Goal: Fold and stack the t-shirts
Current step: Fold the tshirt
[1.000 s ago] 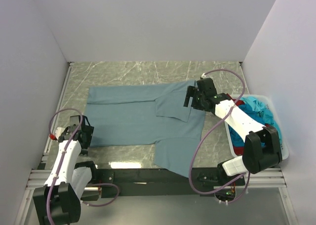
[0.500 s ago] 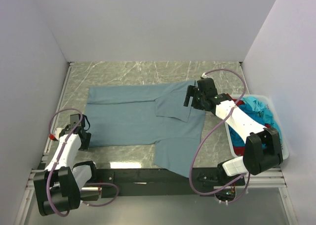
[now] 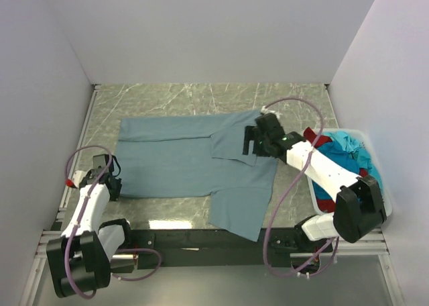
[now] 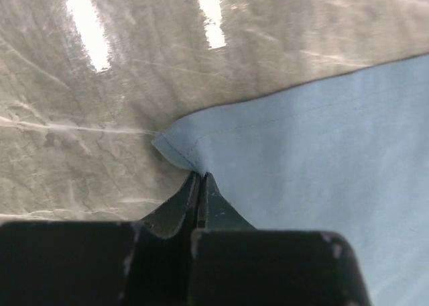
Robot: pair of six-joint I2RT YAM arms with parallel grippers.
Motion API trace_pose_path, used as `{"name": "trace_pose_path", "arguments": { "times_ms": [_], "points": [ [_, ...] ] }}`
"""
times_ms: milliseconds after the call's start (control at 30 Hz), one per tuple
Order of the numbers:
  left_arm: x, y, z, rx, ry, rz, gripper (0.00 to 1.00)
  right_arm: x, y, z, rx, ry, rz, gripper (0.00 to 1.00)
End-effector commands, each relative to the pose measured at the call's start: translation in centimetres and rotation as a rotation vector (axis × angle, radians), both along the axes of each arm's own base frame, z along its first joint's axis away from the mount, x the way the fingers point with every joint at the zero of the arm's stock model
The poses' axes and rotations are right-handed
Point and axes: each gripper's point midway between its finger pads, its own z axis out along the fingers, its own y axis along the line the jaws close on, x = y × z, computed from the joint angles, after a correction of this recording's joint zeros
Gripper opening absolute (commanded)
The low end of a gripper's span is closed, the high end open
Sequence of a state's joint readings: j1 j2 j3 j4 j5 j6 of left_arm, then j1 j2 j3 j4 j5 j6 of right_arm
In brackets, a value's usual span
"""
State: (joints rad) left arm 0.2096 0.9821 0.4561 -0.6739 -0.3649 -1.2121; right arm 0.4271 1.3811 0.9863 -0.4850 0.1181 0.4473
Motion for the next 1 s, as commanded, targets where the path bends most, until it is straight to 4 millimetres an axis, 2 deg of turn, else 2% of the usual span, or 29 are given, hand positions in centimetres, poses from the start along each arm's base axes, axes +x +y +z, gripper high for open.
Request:
{"name": "trace_pose_path", "arguments": {
  "times_ms": [0, 133, 200, 233, 267, 333, 400, 533, 633, 733, 967],
  "points": [
    [1.3, 0.9, 1.9, 0.058, -0.097, -0.016, 0.01, -3.4, 1.6, 0.0, -0.114, 0.0, 0.115, 0.94],
    [1.6, 0.5, 2.2, 0.054, -0.13, -0.05, 0.01, -8.1, 4.9, -0.5, -0.071, 0.046, 0.303, 0.94],
    [1.6, 0.6, 2.2, 0.055, -0.129, -0.044, 0.01, -12.0, 6.9, -1.2, -0.035, 0.106, 0.45, 0.94],
    [1.6, 0.6, 2.2, 0.058, -0.125, -0.046, 0.01, -13.6, 7.6, -1.1, -0.02, 0.114, 0.51, 0.94],
    [1.6, 0.8, 2.2, 0.061, -0.125, -0.04, 0.01, -15.4, 7.6, -1.8, -0.032, 0.146, 0.559, 0.94],
    [1.7, 0.5, 2.0, 0.05, -0.118, -0.055, 0.01, -20.0, 9.3, -2.3, 0.001, 0.209, 0.715, 0.93],
    [1.9, 0.5, 2.0, 0.047, -0.119, -0.065, 0.01, -23.3, 9.4, -3.6, -0.004, 0.28, 0.78, 0.92],
    [2.0, 0.4, 1.7, 0.045, -0.122, -0.07, 0.01, -27.5, 8.7, -5.8, -0.075, 0.376, 0.868, 0.9],
    [2.3, 0.1, 2.0, 0.042, -0.141, -0.099, 0.01, -28.5, 7.8, -6.7, -0.165, 0.39, 0.894, 0.9],
    [2.5, 0.1, 2.2, 0.045, -0.157, -0.108, 0.01, -28.7, 7.1, -7.4, -0.217, 0.403, 0.889, 0.87],
    [2.7, 0.0, 2.5, 0.045, -0.174, -0.117, 0.01, -29.6, 6.4, -9.4, -0.264, 0.446, 0.909, 0.8]
  ]
}}
